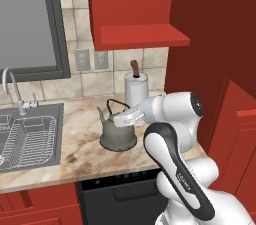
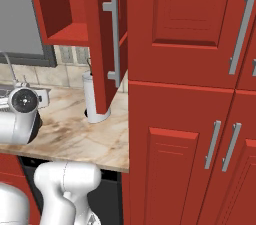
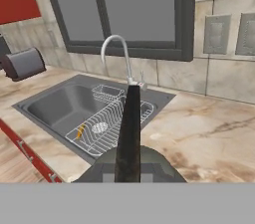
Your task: Open the cabinet, pick the kettle from the cabinet, and place it in the sink.
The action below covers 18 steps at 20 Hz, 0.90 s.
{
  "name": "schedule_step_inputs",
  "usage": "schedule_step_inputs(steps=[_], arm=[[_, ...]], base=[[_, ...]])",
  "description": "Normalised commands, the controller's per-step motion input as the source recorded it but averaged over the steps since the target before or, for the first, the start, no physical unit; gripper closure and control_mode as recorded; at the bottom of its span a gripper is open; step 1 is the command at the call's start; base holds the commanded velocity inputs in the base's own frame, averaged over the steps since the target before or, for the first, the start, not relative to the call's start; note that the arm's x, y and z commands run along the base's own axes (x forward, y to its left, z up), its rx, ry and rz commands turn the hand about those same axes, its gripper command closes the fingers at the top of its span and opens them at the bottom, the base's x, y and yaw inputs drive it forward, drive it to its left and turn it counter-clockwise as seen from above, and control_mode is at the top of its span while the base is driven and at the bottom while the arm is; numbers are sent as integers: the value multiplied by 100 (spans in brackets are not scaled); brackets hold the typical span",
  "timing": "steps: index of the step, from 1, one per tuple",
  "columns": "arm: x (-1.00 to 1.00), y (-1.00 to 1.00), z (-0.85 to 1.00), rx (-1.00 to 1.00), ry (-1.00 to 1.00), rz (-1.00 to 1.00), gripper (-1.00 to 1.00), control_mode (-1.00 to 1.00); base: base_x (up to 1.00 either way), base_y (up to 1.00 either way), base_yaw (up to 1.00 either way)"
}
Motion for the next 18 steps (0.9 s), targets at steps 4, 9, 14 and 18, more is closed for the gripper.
schedule_step_inputs(steps=[4,9,14,18], arm=[[0,0,0,0,0,0,100,-100],[0,0,0,0,0,0,100,-100],[0,0,0,0,0,0,100,-100],[0,0,0,0,0,0,100,100]], base=[[0,0,0],[0,0,0],[0,0,0],[0,0,0]])
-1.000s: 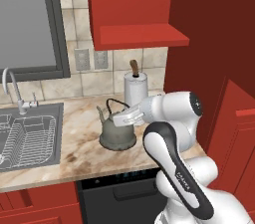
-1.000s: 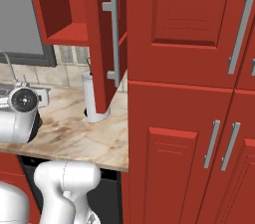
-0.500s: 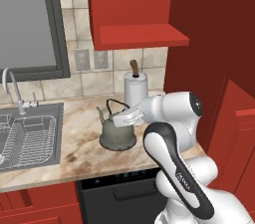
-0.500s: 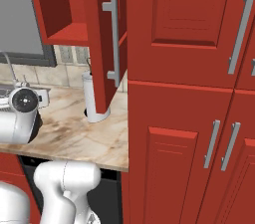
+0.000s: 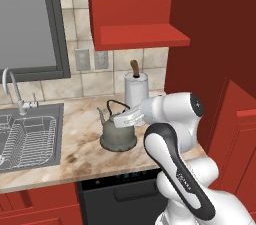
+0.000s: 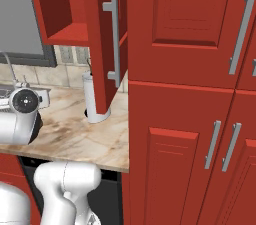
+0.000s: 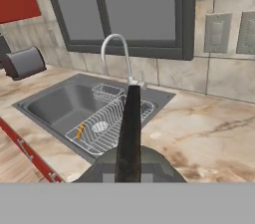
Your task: Open the cabinet, pick the kettle from the cabinet, and place it in the sink.
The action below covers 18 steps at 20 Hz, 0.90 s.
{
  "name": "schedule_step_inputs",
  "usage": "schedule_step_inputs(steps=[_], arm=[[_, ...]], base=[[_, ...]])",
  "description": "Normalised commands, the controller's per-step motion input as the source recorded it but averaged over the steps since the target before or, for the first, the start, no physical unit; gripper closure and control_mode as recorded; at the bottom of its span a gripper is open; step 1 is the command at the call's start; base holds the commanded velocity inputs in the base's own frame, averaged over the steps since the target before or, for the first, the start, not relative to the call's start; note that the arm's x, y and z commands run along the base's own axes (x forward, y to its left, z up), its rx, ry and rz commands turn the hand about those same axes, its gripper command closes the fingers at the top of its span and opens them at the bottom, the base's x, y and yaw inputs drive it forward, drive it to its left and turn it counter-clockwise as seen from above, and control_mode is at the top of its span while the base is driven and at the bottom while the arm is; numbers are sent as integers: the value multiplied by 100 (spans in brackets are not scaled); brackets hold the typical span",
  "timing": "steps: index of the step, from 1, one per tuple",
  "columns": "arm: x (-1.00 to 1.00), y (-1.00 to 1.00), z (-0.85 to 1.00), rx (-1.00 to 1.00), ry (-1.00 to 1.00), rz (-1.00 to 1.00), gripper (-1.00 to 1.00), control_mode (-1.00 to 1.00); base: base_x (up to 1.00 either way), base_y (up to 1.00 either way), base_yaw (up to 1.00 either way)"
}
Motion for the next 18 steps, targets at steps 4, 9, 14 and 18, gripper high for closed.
schedule_step_inputs(steps=[4,9,14,18], arm=[[0,0,0,0,0,0,100,100],[0,0,0,0,0,0,100,100],[0,0,0,0,0,0,100,100],[0,0,0,0,0,0,100,100]], base=[[0,0,0],[0,0,0],[-21,0,4],[-57,3,1]])
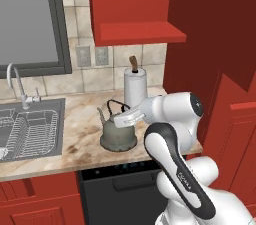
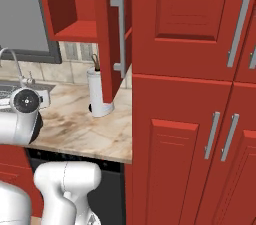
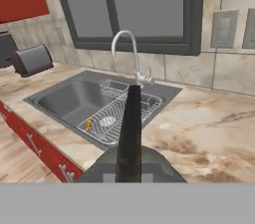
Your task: Open the cabinet, pick the kettle from the cabinet, and place it in the sink.
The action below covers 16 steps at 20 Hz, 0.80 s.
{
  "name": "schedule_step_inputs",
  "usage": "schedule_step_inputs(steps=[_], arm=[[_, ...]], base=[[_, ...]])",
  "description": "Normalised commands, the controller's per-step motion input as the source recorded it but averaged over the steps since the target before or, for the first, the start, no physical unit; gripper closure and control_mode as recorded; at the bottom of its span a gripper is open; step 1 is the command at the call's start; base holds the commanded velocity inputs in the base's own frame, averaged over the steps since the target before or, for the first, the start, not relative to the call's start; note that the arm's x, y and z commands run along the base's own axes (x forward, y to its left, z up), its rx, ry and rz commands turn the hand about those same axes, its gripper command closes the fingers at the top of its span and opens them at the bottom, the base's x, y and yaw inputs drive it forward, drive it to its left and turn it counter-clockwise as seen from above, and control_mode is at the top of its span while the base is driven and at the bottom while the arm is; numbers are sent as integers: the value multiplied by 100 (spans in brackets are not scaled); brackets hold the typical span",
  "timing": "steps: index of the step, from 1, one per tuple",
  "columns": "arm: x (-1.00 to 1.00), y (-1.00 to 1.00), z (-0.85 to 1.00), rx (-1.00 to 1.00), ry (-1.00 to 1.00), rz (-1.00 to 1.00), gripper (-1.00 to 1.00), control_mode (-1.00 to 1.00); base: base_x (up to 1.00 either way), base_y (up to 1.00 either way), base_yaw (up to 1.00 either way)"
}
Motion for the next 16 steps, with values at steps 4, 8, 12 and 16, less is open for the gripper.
schedule_step_inputs(steps=[4,8,12,16], arm=[[0,0,0,0,0,0,100,100],[0,0,0,0,0,0,100,100],[0,0,0,0,0,0,100,100],[0,0,0,0,0,0,100,100]], base=[[-49,11,0],[-31,31,0],[-16,60,-3],[-10,68,-2]])
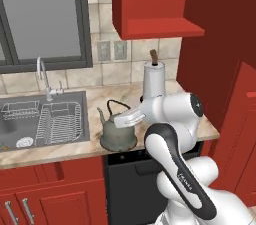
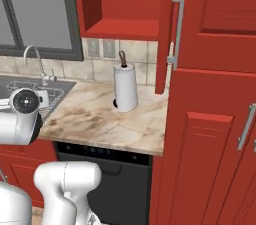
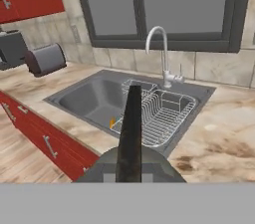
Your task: Open the cabinet, pick the kettle from the cabinet, and place it in the sink.
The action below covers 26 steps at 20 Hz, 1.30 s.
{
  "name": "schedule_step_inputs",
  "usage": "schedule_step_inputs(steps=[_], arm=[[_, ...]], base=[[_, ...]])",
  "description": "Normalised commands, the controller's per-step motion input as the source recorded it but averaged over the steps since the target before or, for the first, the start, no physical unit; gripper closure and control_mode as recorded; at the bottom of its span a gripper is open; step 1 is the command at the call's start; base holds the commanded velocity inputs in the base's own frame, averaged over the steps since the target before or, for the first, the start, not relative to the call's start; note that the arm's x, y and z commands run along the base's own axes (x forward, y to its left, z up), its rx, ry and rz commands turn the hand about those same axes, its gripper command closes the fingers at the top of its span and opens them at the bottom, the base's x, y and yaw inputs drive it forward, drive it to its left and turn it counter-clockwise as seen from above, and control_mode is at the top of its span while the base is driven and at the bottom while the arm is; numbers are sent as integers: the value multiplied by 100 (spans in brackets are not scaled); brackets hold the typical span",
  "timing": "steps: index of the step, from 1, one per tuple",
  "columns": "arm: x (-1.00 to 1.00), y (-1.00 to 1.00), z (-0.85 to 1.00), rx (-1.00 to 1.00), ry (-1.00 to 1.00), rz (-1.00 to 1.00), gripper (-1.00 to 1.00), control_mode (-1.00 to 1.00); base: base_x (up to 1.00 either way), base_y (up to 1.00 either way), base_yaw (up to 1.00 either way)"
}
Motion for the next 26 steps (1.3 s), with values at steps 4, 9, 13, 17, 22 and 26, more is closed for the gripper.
schedule_step_inputs(steps=[4,9,13,17,22,26], arm=[[0,0,0,0,0,0,100,100],[0,0,0,0,0,0,100,100],[0,0,0,0,0,0,100,100],[0,0,0,0,0,0,100,100],[0,0,0,0,0,0,100,100],[0,0,0,0,0,0,100,100]], base=[[-9,71,0],[-8,72,0],[-2,74,0],[0,74,0],[5,74,0],[9,74,0]])
